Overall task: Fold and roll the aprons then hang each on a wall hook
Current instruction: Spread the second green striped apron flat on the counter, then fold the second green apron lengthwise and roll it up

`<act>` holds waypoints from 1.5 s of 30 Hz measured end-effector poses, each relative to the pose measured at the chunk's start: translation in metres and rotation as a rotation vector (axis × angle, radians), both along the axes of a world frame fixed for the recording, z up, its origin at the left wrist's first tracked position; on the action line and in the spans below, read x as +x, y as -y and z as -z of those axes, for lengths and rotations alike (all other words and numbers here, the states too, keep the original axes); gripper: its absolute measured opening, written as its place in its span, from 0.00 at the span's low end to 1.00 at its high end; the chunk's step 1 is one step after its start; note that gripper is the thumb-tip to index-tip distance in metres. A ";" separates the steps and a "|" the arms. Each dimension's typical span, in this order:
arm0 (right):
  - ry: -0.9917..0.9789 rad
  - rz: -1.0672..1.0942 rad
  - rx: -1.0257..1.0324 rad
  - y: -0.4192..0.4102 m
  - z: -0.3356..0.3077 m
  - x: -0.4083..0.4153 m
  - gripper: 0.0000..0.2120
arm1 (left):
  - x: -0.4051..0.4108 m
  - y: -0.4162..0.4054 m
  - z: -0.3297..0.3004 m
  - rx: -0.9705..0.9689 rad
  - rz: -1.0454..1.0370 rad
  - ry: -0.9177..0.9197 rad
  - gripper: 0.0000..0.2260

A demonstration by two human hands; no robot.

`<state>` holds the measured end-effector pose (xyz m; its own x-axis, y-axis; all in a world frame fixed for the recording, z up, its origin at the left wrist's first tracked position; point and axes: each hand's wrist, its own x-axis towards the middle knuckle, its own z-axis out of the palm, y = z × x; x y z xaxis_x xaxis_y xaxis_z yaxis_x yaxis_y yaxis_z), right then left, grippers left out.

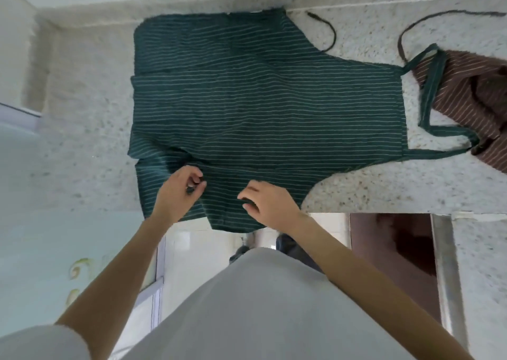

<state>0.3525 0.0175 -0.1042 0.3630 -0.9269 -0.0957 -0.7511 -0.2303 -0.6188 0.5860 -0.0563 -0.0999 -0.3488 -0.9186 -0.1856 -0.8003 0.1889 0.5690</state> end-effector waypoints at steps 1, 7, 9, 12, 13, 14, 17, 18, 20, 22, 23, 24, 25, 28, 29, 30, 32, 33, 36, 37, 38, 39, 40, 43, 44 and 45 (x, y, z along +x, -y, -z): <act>-0.092 -0.032 0.067 -0.003 0.003 0.019 0.18 | 0.020 -0.008 0.004 0.026 0.030 0.033 0.11; -0.636 -0.008 0.241 -0.031 0.024 0.079 0.42 | 0.072 -0.036 0.025 0.039 0.303 0.402 0.30; -0.672 0.102 0.184 -0.038 0.029 0.093 0.33 | 0.081 -0.039 0.028 -0.030 0.336 0.425 0.24; -0.560 0.267 -0.001 -0.039 0.030 0.085 0.17 | 0.084 -0.033 0.029 -0.125 0.358 0.346 0.12; -0.498 0.314 -0.069 -0.042 0.029 0.080 0.13 | 0.089 -0.031 0.027 -0.144 0.363 0.290 0.09; -0.446 0.362 -0.147 -0.045 0.026 0.074 0.08 | 0.094 -0.028 0.027 -0.162 0.359 0.239 0.06; -0.397 0.502 -0.300 -0.051 0.009 0.061 0.06 | 0.113 -0.030 0.022 -0.217 0.330 0.103 0.12; -0.396 0.544 -0.341 -0.051 0.003 0.058 0.06 | 0.118 -0.032 0.018 -0.228 0.307 0.077 0.13; -0.431 0.599 -0.411 -0.052 -0.007 0.057 0.05 | 0.128 -0.038 0.009 -0.269 0.258 0.042 0.13; -0.479 0.625 -0.426 -0.056 -0.011 0.057 0.10 | 0.133 -0.046 -0.002 -0.315 0.198 0.021 0.12; -0.497 0.650 -0.422 -0.060 -0.011 0.054 0.13 | 0.134 -0.049 -0.008 -0.319 0.167 0.015 0.12; -0.504 0.690 -0.421 -0.064 -0.011 0.050 0.14 | 0.135 -0.050 -0.012 -0.314 0.133 0.011 0.12; -0.498 0.724 -0.425 -0.069 -0.012 0.046 0.15 | 0.135 -0.051 -0.016 -0.302 0.103 0.019 0.12; -0.478 0.689 -0.469 -0.090 -0.017 0.035 0.17 | 0.133 -0.054 -0.024 -0.218 0.060 0.102 0.07; -0.488 0.688 -0.474 -0.097 -0.019 0.033 0.16 | 0.132 -0.055 -0.027 -0.201 0.054 0.128 0.06; -0.499 0.727 -0.474 -0.107 -0.022 0.029 0.16 | 0.129 -0.059 -0.030 -0.203 0.044 0.151 0.06; -0.481 0.854 -0.451 -0.120 -0.025 0.017 0.16 | 0.129 -0.058 -0.035 -0.210 -0.019 0.191 0.07; -0.457 0.880 -0.438 -0.127 -0.028 0.011 0.16 | 0.129 -0.058 -0.038 -0.210 -0.050 0.209 0.07; -0.337 0.697 -0.409 -0.141 -0.032 -0.009 0.18 | 0.135 -0.058 -0.042 -0.235 0.001 0.182 0.06; -0.277 0.603 -0.366 -0.147 -0.035 -0.011 0.19 | 0.137 -0.061 -0.043 -0.243 0.051 0.156 0.06; -0.207 0.532 -0.291 -0.150 -0.035 -0.011 0.20 | 0.139 -0.063 -0.042 -0.245 0.098 0.137 0.06; -0.137 0.493 -0.197 -0.154 -0.036 -0.008 0.20 | 0.142 -0.064 -0.040 -0.245 0.136 0.129 0.06; -0.080 0.475 -0.104 -0.157 -0.035 -0.005 0.21 | 0.144 -0.066 -0.037 -0.247 0.163 0.127 0.06; -0.023 0.490 0.029 -0.167 -0.029 0.002 0.19 | 0.148 -0.078 -0.032 -0.247 0.169 0.121 0.05; -0.018 0.514 0.020 -0.170 -0.028 0.004 0.17 | 0.149 -0.082 -0.031 -0.256 0.158 0.120 0.05; -0.019 0.544 -0.005 -0.172 -0.028 0.005 0.16 | 0.150 -0.086 -0.030 -0.269 0.147 0.115 0.04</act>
